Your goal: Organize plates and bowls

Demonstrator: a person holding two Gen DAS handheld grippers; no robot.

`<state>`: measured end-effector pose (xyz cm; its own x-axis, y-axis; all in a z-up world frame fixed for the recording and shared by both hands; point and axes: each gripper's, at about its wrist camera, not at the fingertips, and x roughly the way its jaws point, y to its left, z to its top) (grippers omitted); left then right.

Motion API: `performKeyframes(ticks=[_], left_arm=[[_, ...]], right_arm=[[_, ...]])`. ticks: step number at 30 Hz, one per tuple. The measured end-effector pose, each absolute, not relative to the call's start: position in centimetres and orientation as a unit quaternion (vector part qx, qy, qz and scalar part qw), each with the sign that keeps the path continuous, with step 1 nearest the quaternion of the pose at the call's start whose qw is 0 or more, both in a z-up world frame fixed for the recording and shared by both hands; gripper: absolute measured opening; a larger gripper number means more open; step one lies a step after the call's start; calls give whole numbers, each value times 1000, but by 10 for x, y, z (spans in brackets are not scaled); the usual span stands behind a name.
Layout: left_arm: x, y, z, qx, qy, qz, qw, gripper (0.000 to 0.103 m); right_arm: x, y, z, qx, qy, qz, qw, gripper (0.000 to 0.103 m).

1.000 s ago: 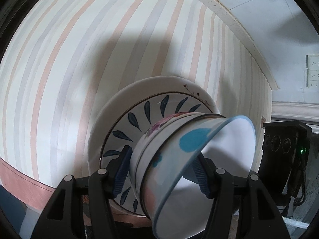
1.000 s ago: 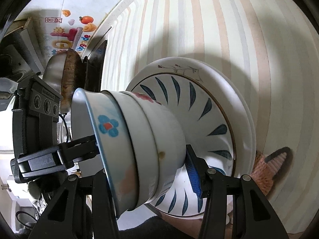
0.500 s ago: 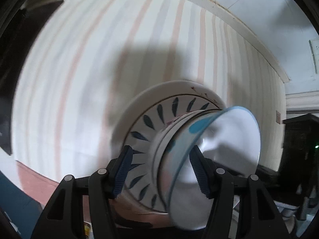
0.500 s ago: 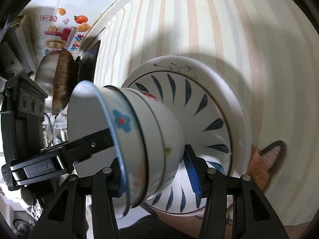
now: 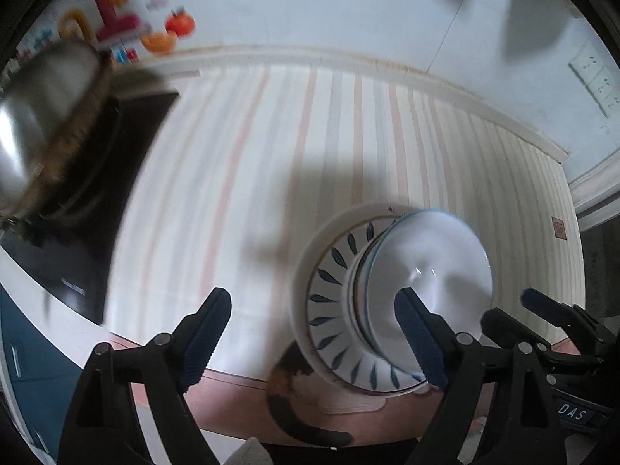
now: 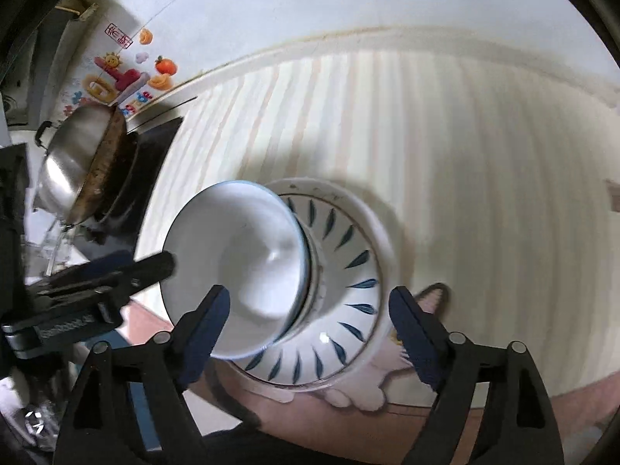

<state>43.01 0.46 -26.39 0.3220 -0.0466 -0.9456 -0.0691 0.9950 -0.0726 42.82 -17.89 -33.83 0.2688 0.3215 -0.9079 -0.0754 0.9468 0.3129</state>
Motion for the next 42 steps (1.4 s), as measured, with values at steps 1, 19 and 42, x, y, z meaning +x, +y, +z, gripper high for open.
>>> performKeyframes(ticks=[1, 19, 42], left_arm=[[427, 6, -259, -47, 577, 6, 815, 87], [310, 21, -140, -11, 463, -27, 886, 87], [141, 11, -59, -14, 391, 39, 920, 87]], right_arm=[[423, -179, -333, 99, 586, 117, 796, 89], [294, -169, -187, 86, 464, 15, 881, 94], [101, -169, -68, 39, 375, 50, 925, 96]])
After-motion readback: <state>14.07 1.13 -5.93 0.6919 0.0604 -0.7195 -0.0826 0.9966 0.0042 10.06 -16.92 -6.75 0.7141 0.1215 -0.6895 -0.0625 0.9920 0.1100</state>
